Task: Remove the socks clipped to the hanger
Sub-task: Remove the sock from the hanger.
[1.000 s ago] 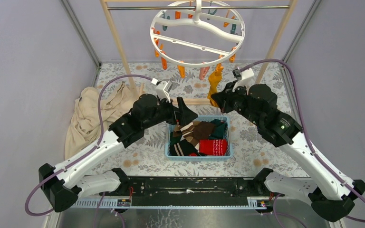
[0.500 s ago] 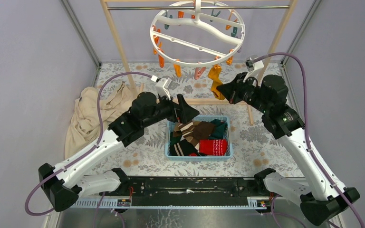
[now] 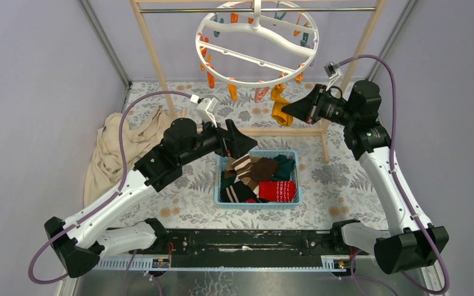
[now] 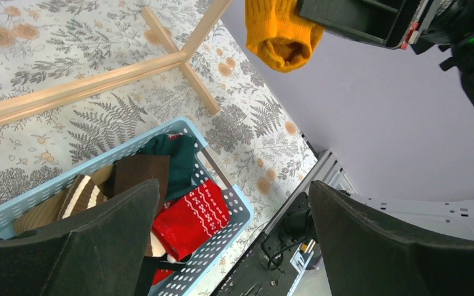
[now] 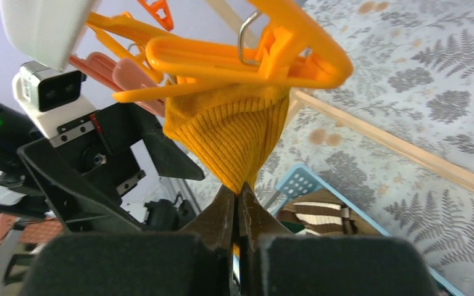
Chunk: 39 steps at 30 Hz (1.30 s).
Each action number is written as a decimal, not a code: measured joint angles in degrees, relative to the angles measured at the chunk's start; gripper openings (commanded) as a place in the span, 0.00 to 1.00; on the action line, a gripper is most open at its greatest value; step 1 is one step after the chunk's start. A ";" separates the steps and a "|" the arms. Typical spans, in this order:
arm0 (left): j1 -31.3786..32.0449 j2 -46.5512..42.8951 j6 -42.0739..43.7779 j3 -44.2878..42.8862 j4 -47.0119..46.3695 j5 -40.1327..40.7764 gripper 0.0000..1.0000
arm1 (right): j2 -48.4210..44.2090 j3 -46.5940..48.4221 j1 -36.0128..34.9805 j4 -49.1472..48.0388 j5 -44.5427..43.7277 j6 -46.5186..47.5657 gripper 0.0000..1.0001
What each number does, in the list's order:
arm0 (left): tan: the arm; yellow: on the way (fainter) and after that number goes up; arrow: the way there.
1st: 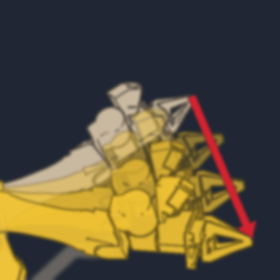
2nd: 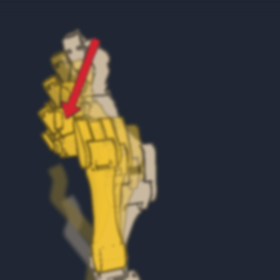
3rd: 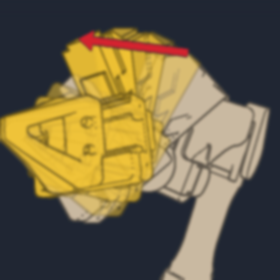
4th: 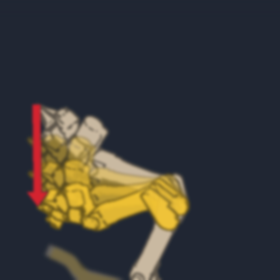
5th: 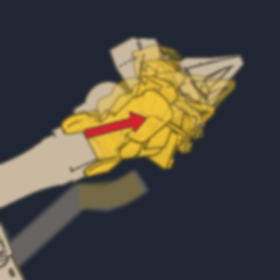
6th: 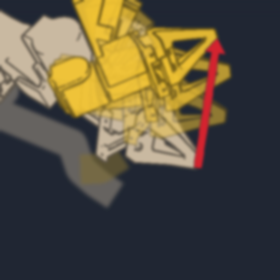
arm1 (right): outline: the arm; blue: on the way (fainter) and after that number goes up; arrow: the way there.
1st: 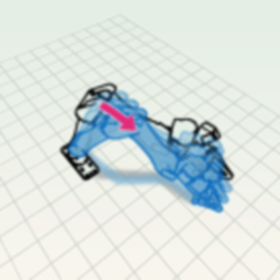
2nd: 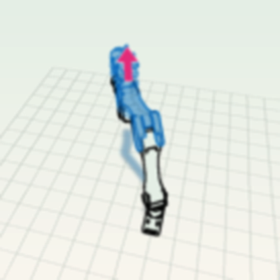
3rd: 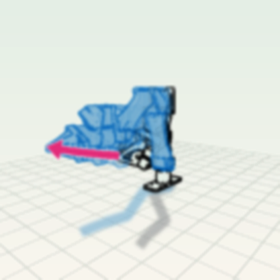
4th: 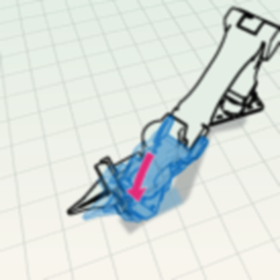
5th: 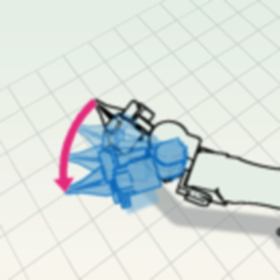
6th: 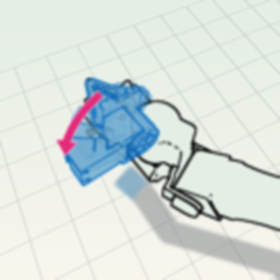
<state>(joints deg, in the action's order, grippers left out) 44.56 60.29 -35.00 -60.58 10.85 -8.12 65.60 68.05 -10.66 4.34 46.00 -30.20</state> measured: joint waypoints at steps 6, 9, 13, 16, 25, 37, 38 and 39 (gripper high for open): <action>0.00 0.31 -0.02 -3.74 0.61 0.39 0.99 | 1.27 0.59 1.64 -1.51 7.54 -3.30 0.00; 0.00 0.96 -0.02 -7.19 0.63 1.14 0.99 | 1.27 1.66 1.73 0.46 8.72 -2.71 0.00; 0.00 3.63 0.02 -12.55 0.20 2.38 0.99 | 1.27 2.14 1.73 2.19 9.18 -1.73 0.00; 0.00 6.80 0.35 -15.91 -0.83 3.26 0.95 | 1.27 2.14 1.73 3.37 9.18 -1.22 0.00; 0.00 13.70 5.01 -21.40 -0.90 10.03 0.80 | 1.25 2.14 1.73 3.93 9.20 -1.07 0.00; -0.76 13.77 9.73 -24.46 -0.57 18.01 0.80 | 1.16 1.73 1.73 3.98 9.27 -0.94 0.00; -1.05 13.77 9.97 -24.46 -0.50 18.36 0.80 | 1.11 1.64 1.73 3.98 9.29 -0.94 0.00; -1.44 13.77 10.21 -24.46 -0.35 18.69 0.80 | 1.05 1.57 1.73 4.00 9.33 -0.94 0.00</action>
<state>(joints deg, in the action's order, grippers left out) 43.11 74.06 -24.80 -85.03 10.50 10.57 66.65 69.63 -8.93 8.34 55.33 -31.14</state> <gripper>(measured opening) 0.800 0.023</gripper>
